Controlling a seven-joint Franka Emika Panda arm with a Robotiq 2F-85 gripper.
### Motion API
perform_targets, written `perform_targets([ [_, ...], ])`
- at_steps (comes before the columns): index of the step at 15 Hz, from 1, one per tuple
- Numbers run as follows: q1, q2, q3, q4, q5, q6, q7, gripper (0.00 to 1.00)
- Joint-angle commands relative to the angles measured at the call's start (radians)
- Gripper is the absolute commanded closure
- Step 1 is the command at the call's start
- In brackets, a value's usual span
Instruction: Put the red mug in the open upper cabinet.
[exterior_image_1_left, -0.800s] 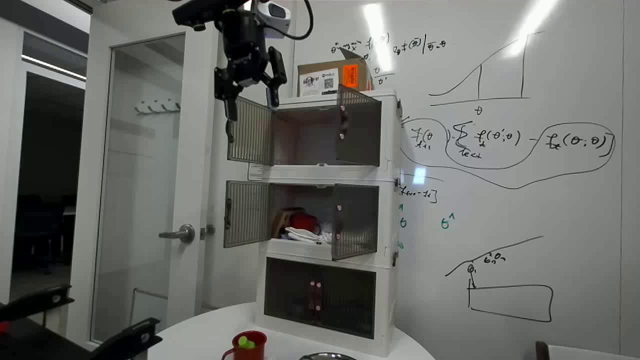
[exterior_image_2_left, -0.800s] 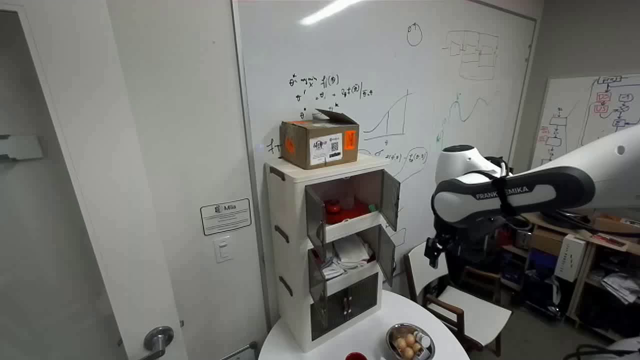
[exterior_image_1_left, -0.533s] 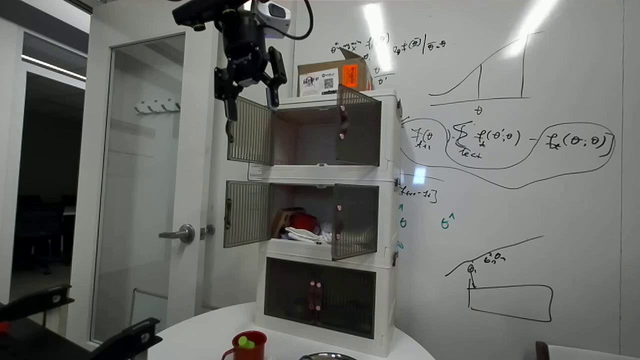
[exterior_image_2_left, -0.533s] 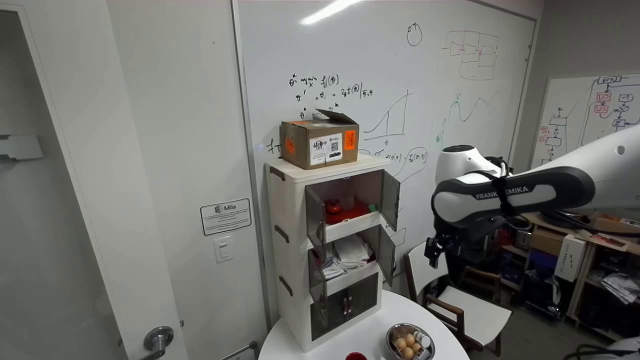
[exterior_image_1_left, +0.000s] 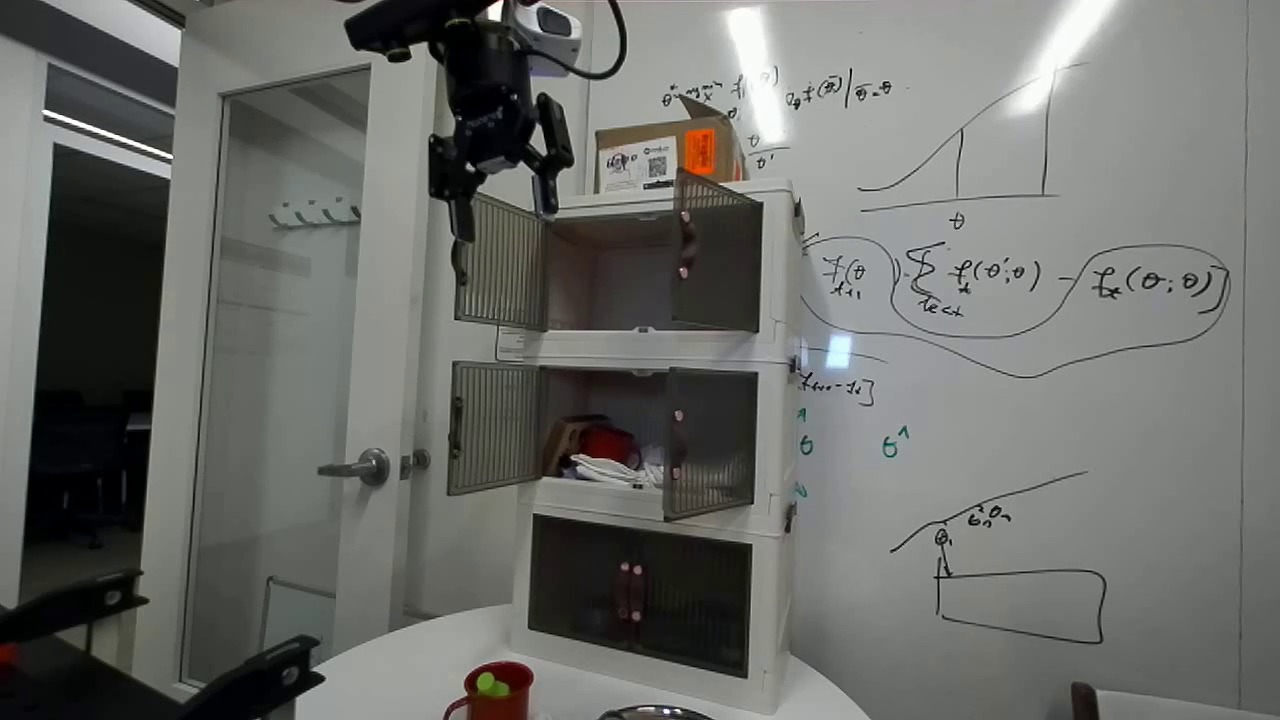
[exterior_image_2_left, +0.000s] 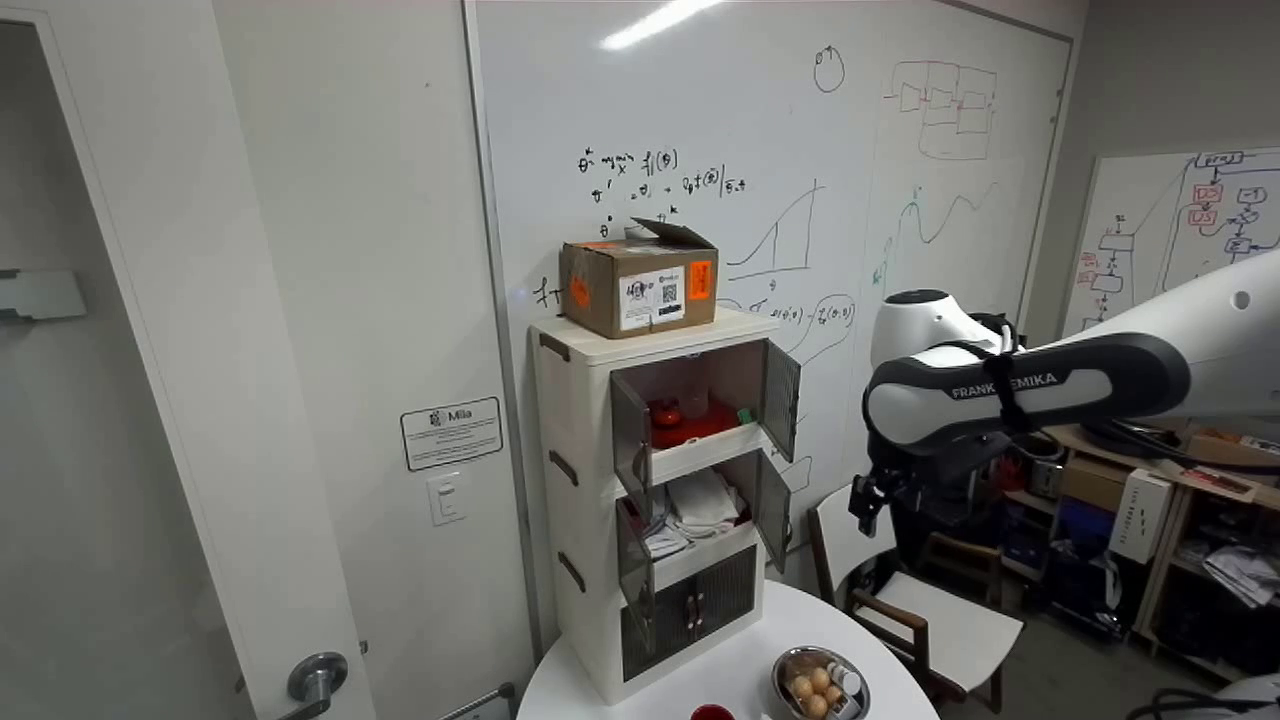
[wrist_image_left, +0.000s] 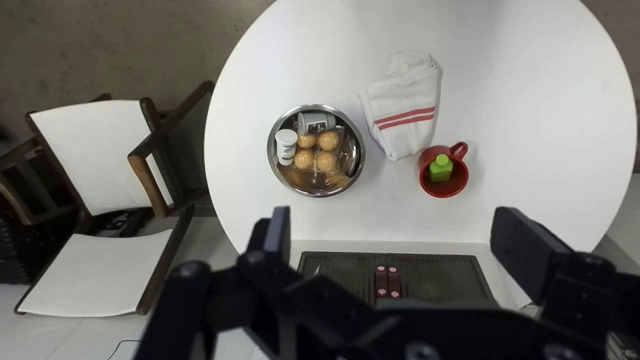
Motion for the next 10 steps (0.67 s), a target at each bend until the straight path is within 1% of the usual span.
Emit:
perform_targets([
  [1, 0.006, 0.000, -0.005, 0.002, -0.003, -0.003, 0.003, 0.00],
  [7, 0.006, 0.000, -0.005, 0.002, -0.003, -0.003, 0.003, 0.00],
  [8, -0.001, 0.005, 0.005, 0.001, -0.024, 0.001, 0.012, 0.00],
  [10, 0.016, 0.033, 0.010, 0.007, -0.018, 0.027, 0.000, 0.00],
])
